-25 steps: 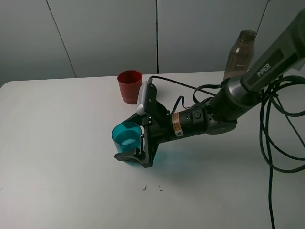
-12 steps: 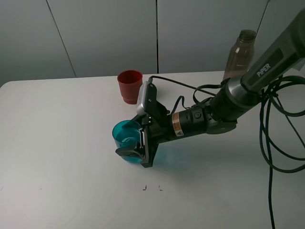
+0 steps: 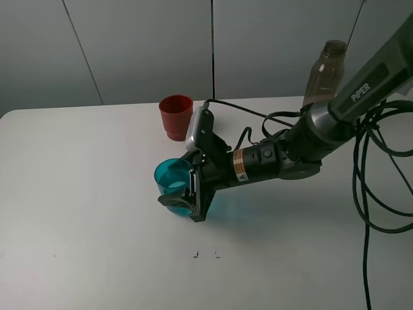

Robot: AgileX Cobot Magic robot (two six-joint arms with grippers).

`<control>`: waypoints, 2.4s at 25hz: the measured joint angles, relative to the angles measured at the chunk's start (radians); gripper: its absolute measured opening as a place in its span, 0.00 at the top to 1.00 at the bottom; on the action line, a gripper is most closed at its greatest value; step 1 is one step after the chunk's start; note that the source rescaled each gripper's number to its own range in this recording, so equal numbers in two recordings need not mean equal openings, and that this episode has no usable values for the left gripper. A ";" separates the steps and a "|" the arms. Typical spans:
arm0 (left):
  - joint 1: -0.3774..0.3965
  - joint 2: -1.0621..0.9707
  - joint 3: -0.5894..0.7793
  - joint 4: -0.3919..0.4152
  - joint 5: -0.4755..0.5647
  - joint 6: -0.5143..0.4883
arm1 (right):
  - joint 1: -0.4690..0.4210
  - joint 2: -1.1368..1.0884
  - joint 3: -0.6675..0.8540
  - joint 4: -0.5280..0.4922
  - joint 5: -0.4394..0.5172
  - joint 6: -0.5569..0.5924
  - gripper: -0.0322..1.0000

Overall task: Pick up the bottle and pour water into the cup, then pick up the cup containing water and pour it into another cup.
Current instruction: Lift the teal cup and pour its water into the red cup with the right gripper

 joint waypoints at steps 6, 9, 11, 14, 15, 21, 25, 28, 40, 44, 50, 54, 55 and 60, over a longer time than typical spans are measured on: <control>0.000 0.000 0.000 0.000 0.000 0.000 | 0.000 -0.098 0.000 0.086 0.142 0.047 0.86; 0.000 0.000 0.000 0.000 0.000 0.000 | 0.000 -0.137 0.000 0.118 0.171 0.079 0.86; 0.000 0.000 0.000 0.000 0.000 0.000 | 0.000 -0.160 0.000 0.139 0.191 0.093 0.86; 0.000 0.000 0.000 0.000 0.000 0.000 | 0.000 -0.189 0.000 0.179 0.234 0.104 0.86; 0.000 0.000 0.000 0.000 0.000 0.000 | 0.000 -0.197 0.000 0.186 0.253 0.106 0.86; 0.000 0.000 0.000 0.000 0.000 0.000 | 0.000 -0.211 -0.070 0.236 0.398 0.174 0.86; 0.000 0.000 0.000 0.000 0.000 0.000 | 0.000 -0.213 -0.136 0.280 0.516 0.203 0.86; 0.000 0.000 0.000 0.000 0.000 0.000 | 0.000 -0.213 -0.180 0.320 0.576 0.205 0.86; 0.000 0.000 0.000 0.000 0.000 0.000 | 0.000 -0.213 -0.302 0.376 0.747 0.205 0.86; 0.000 0.000 0.000 0.000 0.000 0.000 | 0.000 -0.213 -0.344 0.391 0.767 0.205 0.86; 0.000 0.000 0.000 0.000 0.000 0.000 | 0.000 -0.213 -0.412 0.421 0.811 0.189 0.86; 0.000 0.000 0.000 0.000 0.000 0.000 | 0.000 -0.213 -0.442 0.435 0.820 0.176 0.86; 0.000 0.000 0.000 0.000 0.000 0.000 | 0.000 -0.213 -0.450 0.443 0.820 0.176 0.86; 0.000 0.000 0.000 0.000 0.000 0.000 | -0.010 -0.184 -0.510 0.471 0.853 0.174 0.86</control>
